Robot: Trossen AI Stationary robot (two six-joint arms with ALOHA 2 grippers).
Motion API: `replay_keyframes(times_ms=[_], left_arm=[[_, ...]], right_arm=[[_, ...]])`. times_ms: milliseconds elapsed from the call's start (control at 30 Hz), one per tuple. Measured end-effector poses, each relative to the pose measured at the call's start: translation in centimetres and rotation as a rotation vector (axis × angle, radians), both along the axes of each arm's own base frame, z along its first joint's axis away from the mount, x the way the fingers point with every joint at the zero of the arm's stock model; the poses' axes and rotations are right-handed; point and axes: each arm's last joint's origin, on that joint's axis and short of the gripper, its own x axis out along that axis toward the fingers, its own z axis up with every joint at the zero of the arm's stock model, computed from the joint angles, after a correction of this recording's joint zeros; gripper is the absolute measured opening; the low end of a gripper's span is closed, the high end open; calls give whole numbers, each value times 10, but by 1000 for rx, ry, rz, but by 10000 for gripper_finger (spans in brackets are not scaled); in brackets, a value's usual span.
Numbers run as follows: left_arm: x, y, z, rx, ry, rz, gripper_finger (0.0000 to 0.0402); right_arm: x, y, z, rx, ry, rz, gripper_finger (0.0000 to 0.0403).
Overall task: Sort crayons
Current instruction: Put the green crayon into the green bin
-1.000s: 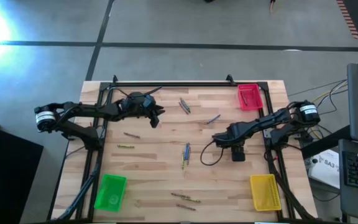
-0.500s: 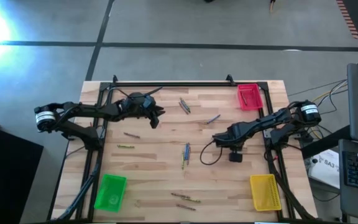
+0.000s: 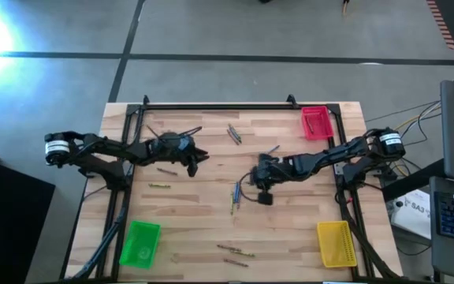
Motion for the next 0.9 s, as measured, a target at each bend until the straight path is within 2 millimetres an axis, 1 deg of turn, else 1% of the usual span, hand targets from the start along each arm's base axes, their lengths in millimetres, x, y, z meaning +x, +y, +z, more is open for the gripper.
replay_keyframes(times_ms=[67, 167, 267, 400, 467, 567, 733, 900], left_arm=[[-4, -4, -3, -4, -55, -7, 79], [-11, -8, -7, -9, -123, -5, 79], [-18, -10, -12, -18, -138, -2, 79], [-20, -11, -15, -22, -123, -1, 79], [-20, -11, -15, -19, -125, -2, 79], [-20, -11, -14, -12, -134, -4, 79], [-17, -13, -9, -7, -168, -17, 79], [-13, -20, -2, 17, -237, -57, 79]], right_arm=[[9, 0, 9, -5, -128, 17, 12], [14, 0, 17, -9, -224, 28, 12], [10, 0, 16, 12, -184, 3, 12], [-2, -1, 11, 60, -47, -68, 13], [-6, -1, 9, 78, -6, -94, 13], [-4, -1, 12, 86, -37, -97, 13], [12, 0, 25, 64, -251, -49, 13], [29, 1, 33, 20, -480, -2, 13]])
